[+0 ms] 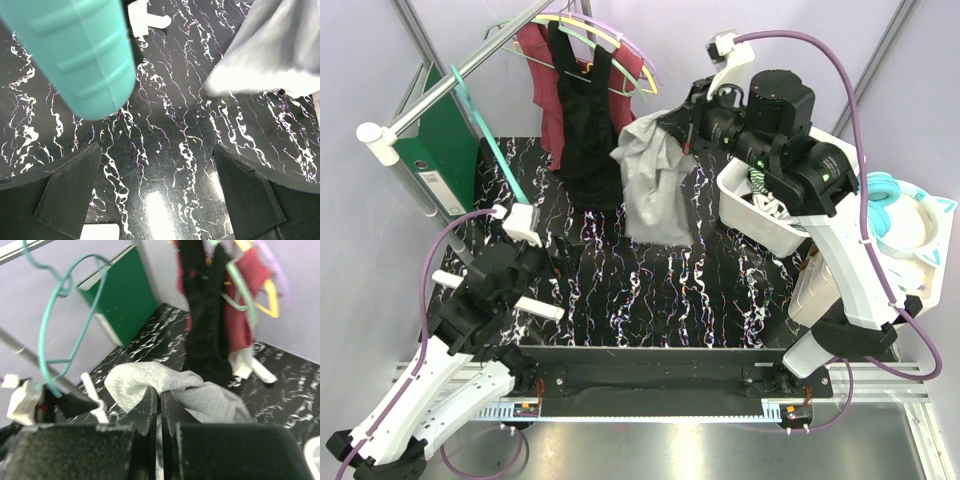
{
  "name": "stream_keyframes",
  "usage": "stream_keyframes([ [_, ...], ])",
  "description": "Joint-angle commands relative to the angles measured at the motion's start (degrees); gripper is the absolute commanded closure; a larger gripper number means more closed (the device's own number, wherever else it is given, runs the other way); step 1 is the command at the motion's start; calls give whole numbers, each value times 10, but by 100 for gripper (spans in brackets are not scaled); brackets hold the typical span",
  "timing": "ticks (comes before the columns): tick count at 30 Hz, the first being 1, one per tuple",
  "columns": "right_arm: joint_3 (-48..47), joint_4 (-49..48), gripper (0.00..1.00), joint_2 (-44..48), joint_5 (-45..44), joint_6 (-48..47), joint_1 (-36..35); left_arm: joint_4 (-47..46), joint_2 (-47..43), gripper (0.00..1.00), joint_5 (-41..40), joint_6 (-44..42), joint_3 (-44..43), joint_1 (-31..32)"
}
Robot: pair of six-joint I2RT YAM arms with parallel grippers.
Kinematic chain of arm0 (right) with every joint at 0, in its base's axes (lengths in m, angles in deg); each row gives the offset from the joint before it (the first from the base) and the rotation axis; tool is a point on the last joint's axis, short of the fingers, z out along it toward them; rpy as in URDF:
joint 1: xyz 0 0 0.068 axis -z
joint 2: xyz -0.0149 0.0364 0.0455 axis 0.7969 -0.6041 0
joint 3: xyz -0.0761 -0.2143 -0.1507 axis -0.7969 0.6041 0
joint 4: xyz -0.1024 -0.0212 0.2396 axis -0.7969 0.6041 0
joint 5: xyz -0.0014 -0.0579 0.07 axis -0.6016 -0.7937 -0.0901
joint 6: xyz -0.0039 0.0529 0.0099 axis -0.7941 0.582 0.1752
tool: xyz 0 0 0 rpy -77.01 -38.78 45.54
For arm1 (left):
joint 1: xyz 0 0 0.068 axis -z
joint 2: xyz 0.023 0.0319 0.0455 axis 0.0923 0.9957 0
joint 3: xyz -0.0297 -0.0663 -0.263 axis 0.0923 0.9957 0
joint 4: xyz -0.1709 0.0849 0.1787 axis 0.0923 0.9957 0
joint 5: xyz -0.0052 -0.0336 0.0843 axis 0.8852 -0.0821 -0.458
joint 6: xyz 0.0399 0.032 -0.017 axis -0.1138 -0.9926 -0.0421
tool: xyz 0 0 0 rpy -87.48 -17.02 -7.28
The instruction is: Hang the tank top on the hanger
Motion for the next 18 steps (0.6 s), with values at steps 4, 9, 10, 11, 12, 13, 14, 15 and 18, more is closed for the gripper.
stream_keyframes([
  [4,131,-95,100,45,8,6,-19,-16,5,1,12,-9,1,-4],
  [9,376,-202,85,137,-43,54,-19,-14,14,1,8,-6,1,-4],
  [10,454,-225,68,159,-66,73,-19,-13,18,1,7,-4,1,-5],
  [11,490,-233,55,168,-80,83,-18,-12,22,1,6,4,0,-4],
  [12,521,-237,38,173,-92,90,-19,-4,26,1,5,11,-2,-4],
  [13,571,-241,23,173,-114,101,-19,-1,36,1,12,17,-3,-4],
  [14,591,-237,18,170,-122,103,-19,6,41,1,17,29,-6,-4],
  [15,607,-227,15,166,-128,104,-19,10,48,1,22,37,-8,-4],
  [18,660,-218,10,144,-154,121,-19,7,76,1,37,78,0,11],
])
